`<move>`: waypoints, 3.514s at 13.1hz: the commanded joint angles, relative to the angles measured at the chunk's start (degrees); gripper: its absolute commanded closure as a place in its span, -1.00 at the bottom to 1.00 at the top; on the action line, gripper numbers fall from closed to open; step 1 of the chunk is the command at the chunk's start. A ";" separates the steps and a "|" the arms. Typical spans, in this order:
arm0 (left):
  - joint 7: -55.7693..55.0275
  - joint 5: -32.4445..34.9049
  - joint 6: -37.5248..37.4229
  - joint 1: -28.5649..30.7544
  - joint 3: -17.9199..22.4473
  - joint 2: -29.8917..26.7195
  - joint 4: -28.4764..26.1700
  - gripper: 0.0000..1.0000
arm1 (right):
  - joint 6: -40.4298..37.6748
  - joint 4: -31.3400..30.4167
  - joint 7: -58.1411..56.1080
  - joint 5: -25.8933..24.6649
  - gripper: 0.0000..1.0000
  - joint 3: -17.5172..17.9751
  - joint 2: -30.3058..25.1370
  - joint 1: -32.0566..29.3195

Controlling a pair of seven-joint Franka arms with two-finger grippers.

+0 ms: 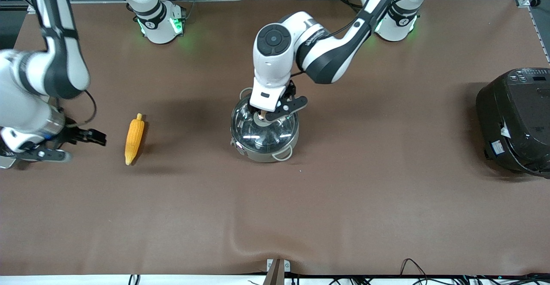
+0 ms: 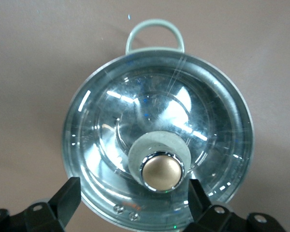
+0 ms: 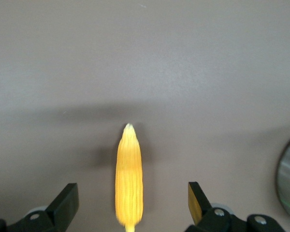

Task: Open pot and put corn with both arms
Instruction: 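Grasp the lid knob with the left gripper while the right gripper grasps the corn, then lift the glass lid aside with the left gripper while the right gripper lifts the corn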

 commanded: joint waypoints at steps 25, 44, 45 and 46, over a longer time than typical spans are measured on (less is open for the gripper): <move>-1.06 0.42 -4.49 -0.47 1.90 -1.30 2.81 1.00 | 14.03 -9.67 -1.51 3.99 0.72 5.37 11.68 -2.64; 63.45 -3.28 2.30 43.93 1.72 -30.85 -39.43 1.00 | -24.03 21.45 29.13 8.65 1.00 19.25 7.20 0.25; 63.37 -3.01 5.64 43.67 1.72 -30.77 -42.78 1.00 | -24.03 22.14 32.64 8.65 1.00 19.78 7.28 1.74; 63.36 -3.01 9.24 43.75 1.63 -30.85 -46.38 1.00 | -24.03 22.85 36.59 8.47 1.00 19.96 7.28 4.02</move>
